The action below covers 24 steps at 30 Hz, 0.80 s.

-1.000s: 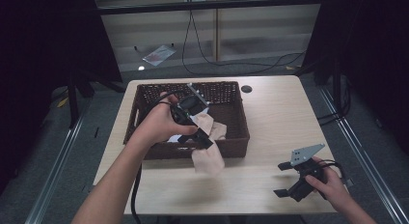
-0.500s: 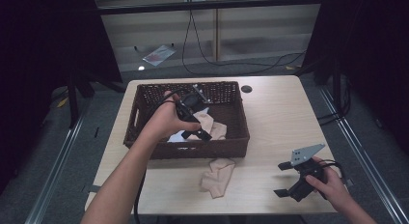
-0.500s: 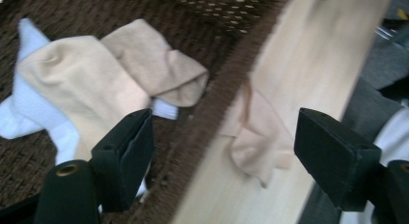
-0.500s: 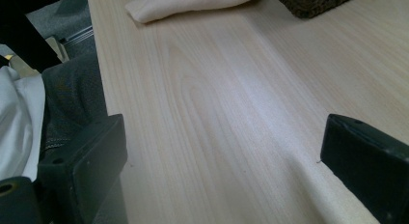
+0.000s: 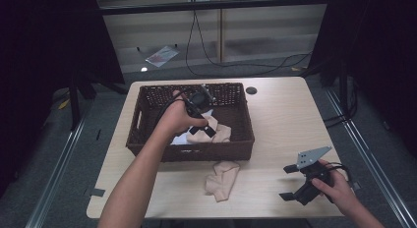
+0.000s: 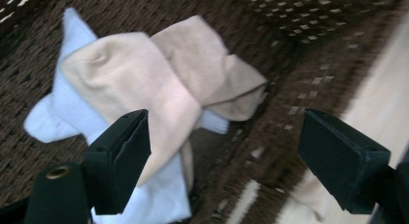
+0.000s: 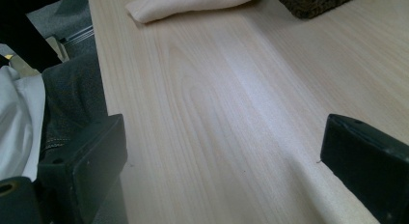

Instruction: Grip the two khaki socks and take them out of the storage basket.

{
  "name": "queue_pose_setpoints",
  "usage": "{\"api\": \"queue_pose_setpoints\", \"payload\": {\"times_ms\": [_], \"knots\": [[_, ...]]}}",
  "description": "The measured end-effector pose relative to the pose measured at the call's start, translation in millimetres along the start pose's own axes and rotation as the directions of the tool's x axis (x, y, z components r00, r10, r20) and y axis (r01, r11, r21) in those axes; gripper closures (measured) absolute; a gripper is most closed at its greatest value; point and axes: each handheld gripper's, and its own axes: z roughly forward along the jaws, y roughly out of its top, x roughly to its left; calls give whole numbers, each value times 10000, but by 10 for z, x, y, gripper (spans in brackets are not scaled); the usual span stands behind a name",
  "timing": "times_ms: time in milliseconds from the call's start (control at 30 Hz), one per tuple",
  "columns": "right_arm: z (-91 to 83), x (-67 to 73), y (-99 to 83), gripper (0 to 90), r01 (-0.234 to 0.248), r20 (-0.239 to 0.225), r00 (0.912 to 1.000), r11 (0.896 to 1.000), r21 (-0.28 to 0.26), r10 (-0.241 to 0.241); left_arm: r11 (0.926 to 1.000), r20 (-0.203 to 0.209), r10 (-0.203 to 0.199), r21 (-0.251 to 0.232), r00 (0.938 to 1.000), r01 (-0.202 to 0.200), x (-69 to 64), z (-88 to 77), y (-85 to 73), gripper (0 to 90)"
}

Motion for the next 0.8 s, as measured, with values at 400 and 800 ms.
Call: {"api": "queue_pose_setpoints", "payload": {"times_ms": [400,800], "knots": [[0,-2,1,25,-1,-13,10000,10000,-9,1,9981,-371,-492,348,9981,505,239,302,36,198],[1,-3,2,25,18,-35,10000,10000,-23,-18,9954,-712,-805,454,9942,839,427,532,6,251]]}}
